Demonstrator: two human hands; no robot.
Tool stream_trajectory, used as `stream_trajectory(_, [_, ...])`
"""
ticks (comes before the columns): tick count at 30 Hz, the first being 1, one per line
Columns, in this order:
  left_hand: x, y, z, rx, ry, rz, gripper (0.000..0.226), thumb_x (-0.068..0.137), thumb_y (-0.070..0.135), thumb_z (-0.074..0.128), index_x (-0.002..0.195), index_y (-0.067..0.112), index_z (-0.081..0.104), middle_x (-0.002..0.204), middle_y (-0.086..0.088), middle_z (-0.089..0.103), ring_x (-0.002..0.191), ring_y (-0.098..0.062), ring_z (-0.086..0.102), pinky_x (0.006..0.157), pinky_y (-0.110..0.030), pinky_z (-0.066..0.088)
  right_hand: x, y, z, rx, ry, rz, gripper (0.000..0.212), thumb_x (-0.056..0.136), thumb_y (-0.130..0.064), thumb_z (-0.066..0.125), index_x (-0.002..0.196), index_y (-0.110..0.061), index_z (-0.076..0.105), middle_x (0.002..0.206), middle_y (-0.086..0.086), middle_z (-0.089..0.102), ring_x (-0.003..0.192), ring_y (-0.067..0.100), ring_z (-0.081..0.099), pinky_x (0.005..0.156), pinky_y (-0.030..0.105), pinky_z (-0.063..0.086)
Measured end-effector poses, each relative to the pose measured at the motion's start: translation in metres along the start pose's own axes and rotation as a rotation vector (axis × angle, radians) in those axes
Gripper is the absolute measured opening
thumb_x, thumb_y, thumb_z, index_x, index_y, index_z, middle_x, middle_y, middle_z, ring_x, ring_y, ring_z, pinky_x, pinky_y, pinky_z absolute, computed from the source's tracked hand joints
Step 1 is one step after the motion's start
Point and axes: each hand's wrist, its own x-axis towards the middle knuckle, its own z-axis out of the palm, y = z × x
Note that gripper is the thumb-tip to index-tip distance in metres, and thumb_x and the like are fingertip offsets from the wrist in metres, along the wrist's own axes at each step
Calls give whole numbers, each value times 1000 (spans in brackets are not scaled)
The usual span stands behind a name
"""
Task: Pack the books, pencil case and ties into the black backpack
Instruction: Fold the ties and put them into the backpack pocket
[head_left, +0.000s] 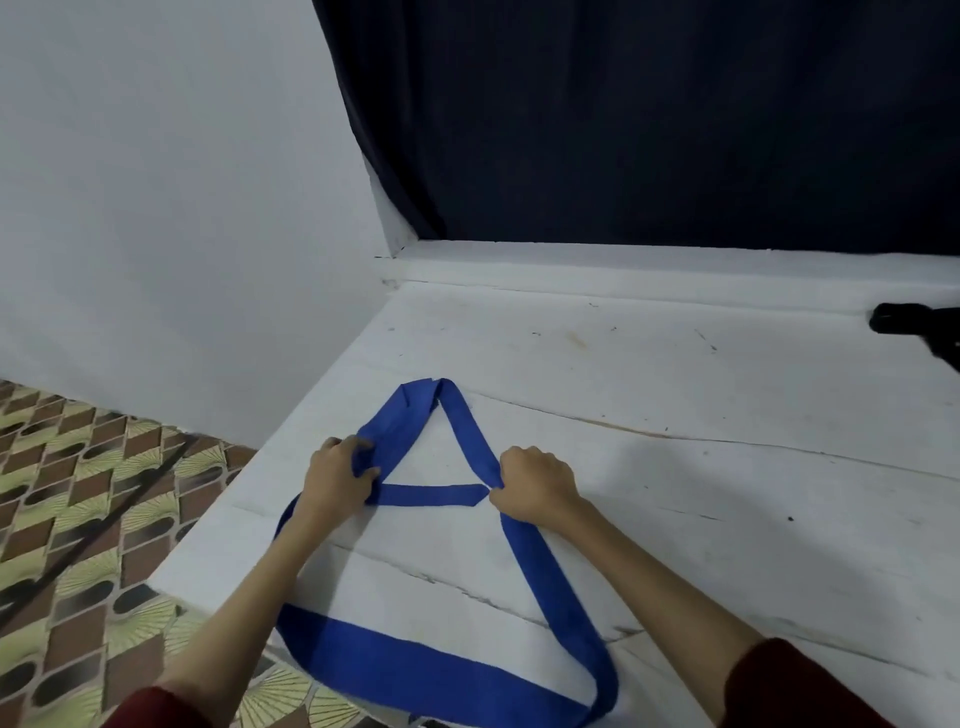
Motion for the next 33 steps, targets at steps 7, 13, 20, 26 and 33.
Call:
stream_trajectory(7, [15, 44, 10, 35, -47, 218, 17, 80, -3, 49, 85, -1, 65, 85, -13, 64, 76, -28, 58, 61, -28, 43, 9, 27, -50, 405, 198, 163, 16, 87, -14, 53, 73, -12, 47, 65, 3, 56, 55, 25, 59, 55, 29, 44])
stream_trajectory(13, [25, 162, -2, -458, -152, 338, 12, 81, 2, 63, 85, 12, 68, 74, 7, 63, 65, -6, 58, 53, -6, 41, -18, 64, -157, 1018, 591, 222, 10, 94, -8, 49, 85, -11, 50, 81, 13, 69, 43, 18, 62, 48, 26, 53])
stream_trajectory(20, [22, 319, -24, -705, -377, 575, 36, 90, 11, 61, 123, 19, 52, 88, 1, 65, 84, -16, 63, 74, -25, 53, -74, 101, -275, 1428, 681, 49, 9, 93, -6, 52, 88, -4, 59, 63, 4, 71, 56, 15, 68, 54, 20, 53])
stream_trajectory(26, [-6, 390, -1, -692, -599, 782, 44, 96, 47, 43, 135, 29, 49, 134, 12, 52, 121, -4, 48, 91, -19, 37, -100, 128, -328, 1400, 722, -62, 7, 92, -3, 54, 90, -8, 59, 72, 6, 73, 65, 19, 71, 58, 22, 55])
stream_trajectory(33, [-25, 441, 22, -963, -681, 745, 19, 98, 17, 50, 103, 9, 66, 75, -2, 68, 71, -11, 67, 74, -22, 53, -115, 177, -364, 1381, 819, -92, 13, 96, -4, 46, 103, -9, 56, 77, 4, 74, 64, 20, 71, 56, 23, 54])
